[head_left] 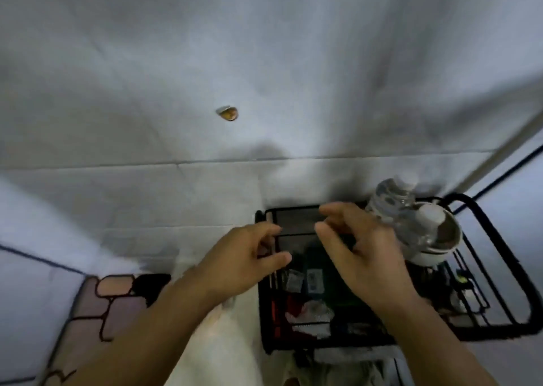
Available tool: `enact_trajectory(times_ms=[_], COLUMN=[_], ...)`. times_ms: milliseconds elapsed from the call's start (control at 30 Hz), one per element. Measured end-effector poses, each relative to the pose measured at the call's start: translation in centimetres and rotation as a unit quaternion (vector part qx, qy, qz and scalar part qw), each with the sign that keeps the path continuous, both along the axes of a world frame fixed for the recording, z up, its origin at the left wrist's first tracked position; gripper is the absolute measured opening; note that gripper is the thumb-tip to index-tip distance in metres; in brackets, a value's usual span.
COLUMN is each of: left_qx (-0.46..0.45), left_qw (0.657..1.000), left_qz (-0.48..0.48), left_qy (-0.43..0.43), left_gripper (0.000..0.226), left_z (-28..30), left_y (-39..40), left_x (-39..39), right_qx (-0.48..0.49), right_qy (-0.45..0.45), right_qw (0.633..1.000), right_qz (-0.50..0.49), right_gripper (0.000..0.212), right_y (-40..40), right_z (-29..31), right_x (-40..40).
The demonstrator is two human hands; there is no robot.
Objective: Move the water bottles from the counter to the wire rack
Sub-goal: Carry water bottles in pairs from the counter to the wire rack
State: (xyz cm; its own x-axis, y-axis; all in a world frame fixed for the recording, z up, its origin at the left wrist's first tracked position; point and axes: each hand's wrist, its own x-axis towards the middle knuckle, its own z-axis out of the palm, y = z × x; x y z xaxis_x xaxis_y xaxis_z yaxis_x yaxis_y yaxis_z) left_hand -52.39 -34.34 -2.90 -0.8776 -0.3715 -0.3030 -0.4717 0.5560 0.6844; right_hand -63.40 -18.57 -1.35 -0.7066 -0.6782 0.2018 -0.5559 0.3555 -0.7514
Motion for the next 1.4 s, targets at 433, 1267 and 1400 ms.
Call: enact_trajectory(times_ms=[433,1267,1400], left_qx=[-0.079,0.001,-0.002], left_qw=[0.894,0.373,0.317], left_qz=[0.423,0.922,0.939], left_qy=[-0.128,-0.103,-0.132], left_gripper=[0.049,0.048,0.05], left_z=[-0.8,-3.1,-1.1], left_y=[9.2,42.0,44.8], left_x=[44.2,94.9,102.5], right_qx=[0.157,0.152,0.14], right_qy=[0.058,0.164,0.162], right_qw=[0.86,0.389,0.321], right_qz=[0.482,0.894,0.922], right_gripper=[0.028,0.037,0.039], right_y=[-7.1,5.3,8.5], right_z=[-2.3,-5.3,-4.3], right_x=[33.6,102.6,113.5])
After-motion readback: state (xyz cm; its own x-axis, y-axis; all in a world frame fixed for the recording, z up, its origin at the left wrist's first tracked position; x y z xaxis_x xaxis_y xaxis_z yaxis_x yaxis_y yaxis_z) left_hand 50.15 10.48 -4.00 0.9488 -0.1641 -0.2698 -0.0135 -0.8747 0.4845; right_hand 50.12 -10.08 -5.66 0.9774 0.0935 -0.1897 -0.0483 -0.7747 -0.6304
